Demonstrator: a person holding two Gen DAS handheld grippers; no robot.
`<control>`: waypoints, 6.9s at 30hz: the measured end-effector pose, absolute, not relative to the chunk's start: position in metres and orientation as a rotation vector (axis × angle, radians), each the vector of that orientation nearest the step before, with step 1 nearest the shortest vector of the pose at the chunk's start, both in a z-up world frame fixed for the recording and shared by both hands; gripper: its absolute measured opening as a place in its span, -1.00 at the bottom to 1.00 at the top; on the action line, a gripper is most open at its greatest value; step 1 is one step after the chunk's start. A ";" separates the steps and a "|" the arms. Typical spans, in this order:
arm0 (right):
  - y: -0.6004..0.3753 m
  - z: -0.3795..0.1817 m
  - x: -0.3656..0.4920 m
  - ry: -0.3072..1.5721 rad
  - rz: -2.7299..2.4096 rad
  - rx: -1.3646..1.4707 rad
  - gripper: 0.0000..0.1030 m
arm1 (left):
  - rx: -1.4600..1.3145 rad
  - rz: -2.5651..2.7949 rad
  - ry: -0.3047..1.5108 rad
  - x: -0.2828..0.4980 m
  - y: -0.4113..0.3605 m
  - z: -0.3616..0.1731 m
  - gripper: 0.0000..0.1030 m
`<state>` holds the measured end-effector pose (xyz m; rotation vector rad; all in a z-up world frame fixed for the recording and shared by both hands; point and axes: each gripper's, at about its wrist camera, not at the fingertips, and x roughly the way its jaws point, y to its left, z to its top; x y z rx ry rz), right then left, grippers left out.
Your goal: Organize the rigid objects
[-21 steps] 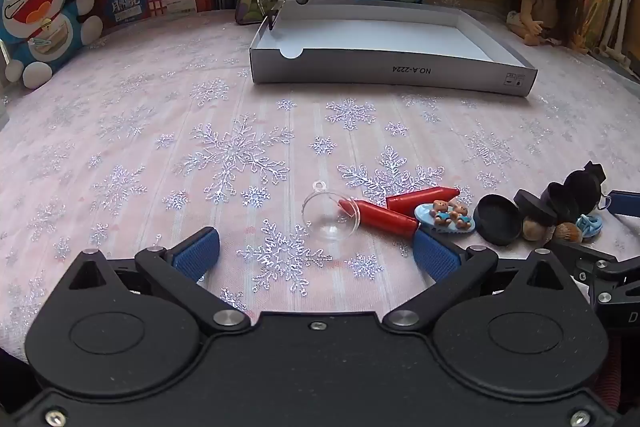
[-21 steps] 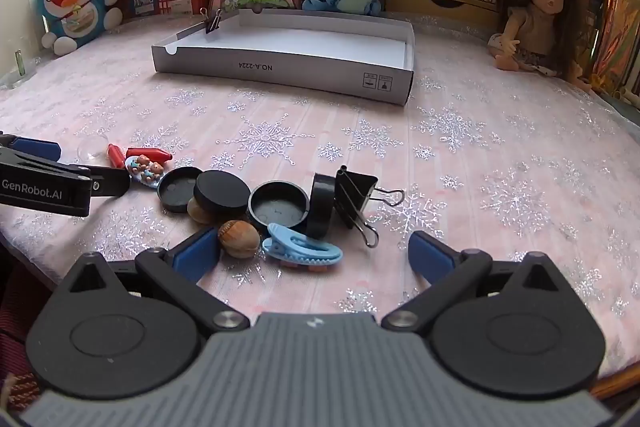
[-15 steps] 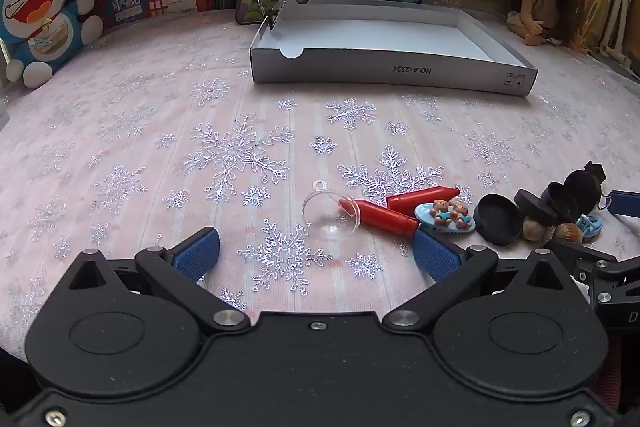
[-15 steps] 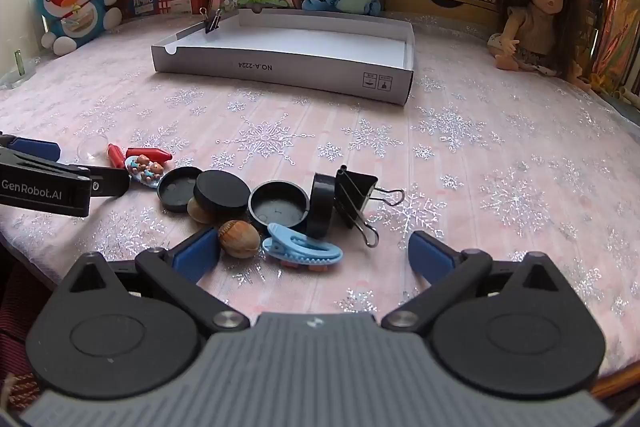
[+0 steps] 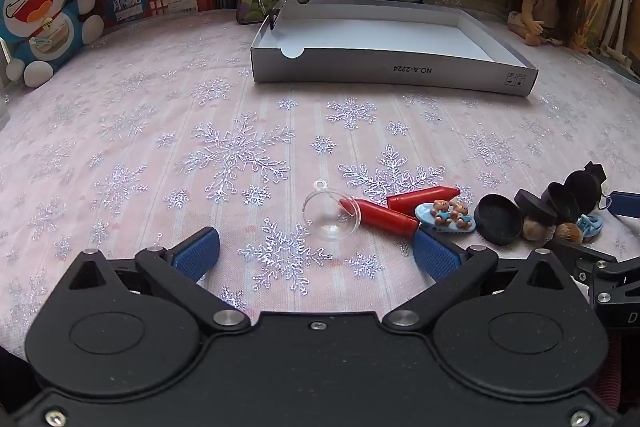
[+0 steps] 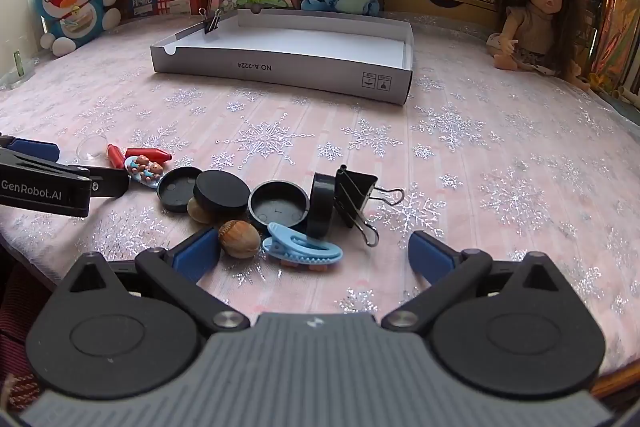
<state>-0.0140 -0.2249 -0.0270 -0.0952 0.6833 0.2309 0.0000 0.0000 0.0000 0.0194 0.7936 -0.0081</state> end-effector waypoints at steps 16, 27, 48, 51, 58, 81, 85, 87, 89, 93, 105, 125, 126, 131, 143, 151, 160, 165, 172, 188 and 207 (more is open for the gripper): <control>-0.225 -0.027 -0.014 0.684 0.231 -0.095 1.00 | 0.019 -0.008 0.794 0.000 0.000 0.000 1.00; -0.225 -0.027 -0.015 0.683 0.231 -0.095 1.00 | 0.020 -0.008 0.794 0.000 0.000 0.000 1.00; -0.225 -0.027 -0.015 0.683 0.230 -0.095 1.00 | 0.020 -0.008 0.796 0.000 0.000 0.000 1.00; -0.224 -0.027 -0.014 0.683 0.230 -0.094 1.00 | 0.020 -0.008 0.796 0.000 0.000 0.000 1.00; -0.224 -0.033 -0.013 0.650 0.245 -0.092 1.00 | 0.020 -0.012 0.791 -0.001 0.000 0.000 1.00; -0.240 -0.022 -0.037 0.563 0.313 -0.088 0.54 | 0.039 -0.122 0.683 -0.016 0.007 0.004 0.20; -0.243 -0.020 -0.039 0.554 0.308 -0.084 0.32 | 0.015 -0.124 0.682 -0.015 0.013 0.005 -0.04; -0.244 -0.019 -0.040 0.551 0.305 -0.086 0.24 | 0.012 -0.124 0.682 -0.014 0.014 0.005 -0.11; -0.246 -0.019 -0.041 0.554 0.304 -0.087 0.16 | 0.012 -0.122 0.683 -0.014 0.015 0.005 -0.20; -0.249 -0.023 -0.040 0.587 0.293 -0.075 -0.03 | 0.013 -0.124 0.684 -0.014 0.014 0.004 -0.40; -0.246 -0.024 -0.034 0.590 0.297 -0.059 -0.51 | 0.004 -0.118 0.681 -0.013 0.013 0.004 -0.49; -0.240 0.000 -0.001 0.626 0.219 -0.028 -0.62 | -0.045 -0.087 0.687 0.019 0.018 0.017 -0.50; -0.239 0.001 0.001 0.628 0.216 -0.029 -0.62 | -0.051 -0.087 0.687 0.021 0.018 0.018 -0.50; -0.241 0.007 0.011 0.632 0.204 -0.011 -0.62 | -0.063 -0.091 0.689 0.029 0.016 0.021 -0.50; -0.241 0.013 0.031 0.635 0.179 0.003 -0.62 | -0.055 -0.106 0.696 0.045 0.006 0.023 -0.50; -0.237 0.017 0.044 0.633 0.183 0.001 -0.62 | -0.050 -0.100 0.705 0.060 0.001 0.025 -0.50; -0.228 0.021 0.064 0.624 0.204 0.007 -0.62 | -0.040 -0.079 0.707 0.082 -0.005 0.028 -0.50; -0.223 0.024 0.076 0.618 0.213 0.013 -0.62 | -0.029 -0.065 0.696 0.093 -0.005 0.034 -0.50; -0.220 0.025 0.088 0.621 0.213 0.008 -0.62 | -0.036 -0.052 0.703 0.104 -0.003 0.035 -0.50; -0.214 0.037 0.129 0.611 0.209 -0.023 -0.62 | -0.110 -0.065 0.706 0.159 0.009 0.054 -0.50; -0.194 0.018 0.196 0.626 0.172 -0.050 -0.62 | -0.101 -0.015 0.768 0.223 -0.010 0.026 -0.49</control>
